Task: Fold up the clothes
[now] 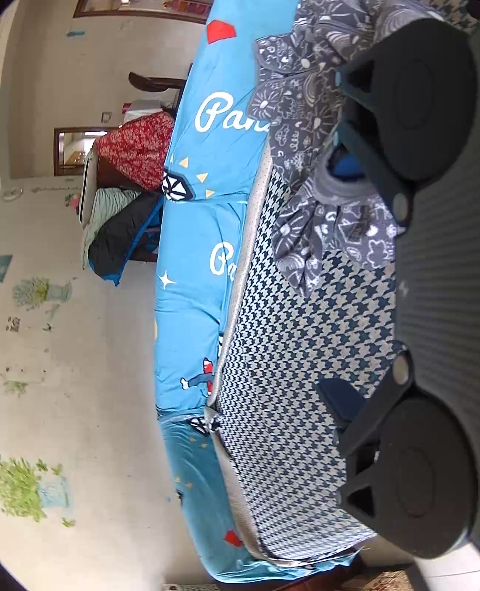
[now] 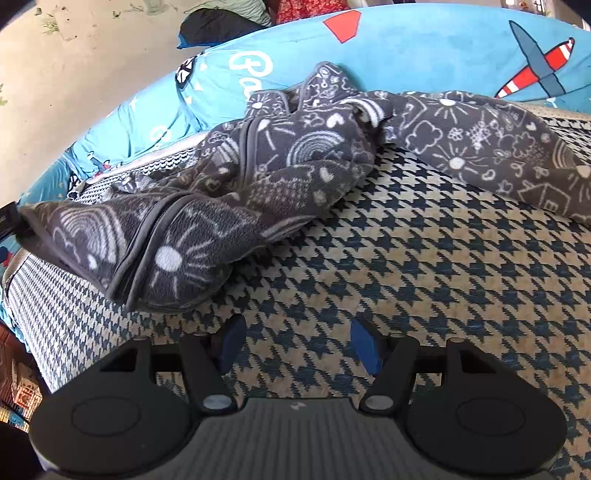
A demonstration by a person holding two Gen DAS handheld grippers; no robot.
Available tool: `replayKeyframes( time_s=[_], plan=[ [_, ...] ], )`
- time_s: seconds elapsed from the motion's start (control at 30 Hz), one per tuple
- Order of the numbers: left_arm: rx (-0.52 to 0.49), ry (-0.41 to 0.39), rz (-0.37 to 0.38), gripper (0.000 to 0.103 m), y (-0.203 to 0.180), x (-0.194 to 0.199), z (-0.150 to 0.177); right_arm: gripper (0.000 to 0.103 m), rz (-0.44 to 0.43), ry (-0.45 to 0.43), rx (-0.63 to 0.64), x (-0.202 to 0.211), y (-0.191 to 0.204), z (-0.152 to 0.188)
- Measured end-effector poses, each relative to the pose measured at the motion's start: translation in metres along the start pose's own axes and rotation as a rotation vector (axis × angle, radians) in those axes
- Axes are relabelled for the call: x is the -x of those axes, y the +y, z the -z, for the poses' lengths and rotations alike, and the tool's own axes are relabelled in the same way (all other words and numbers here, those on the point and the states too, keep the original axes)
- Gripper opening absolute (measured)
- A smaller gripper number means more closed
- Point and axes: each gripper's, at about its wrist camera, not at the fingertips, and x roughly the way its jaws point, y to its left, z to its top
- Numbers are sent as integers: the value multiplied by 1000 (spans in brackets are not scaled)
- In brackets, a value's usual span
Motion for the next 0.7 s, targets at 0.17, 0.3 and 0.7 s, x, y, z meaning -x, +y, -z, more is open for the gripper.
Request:
replayKeyframes(
  time_s=[0.17, 0.3, 0.7],
  plan=[
    [-5, -8, -8, 103, -3, -17, -7, 71, -38, -18, 94, -7, 24, 5],
    [12, 0, -2, 103, -2, -30, -14, 72, -55, -35, 149, -15, 42, 6],
    [95, 57, -13, 103, 3, -62, -27, 73, -6, -130, 229, -52, 77, 3]
  ],
)
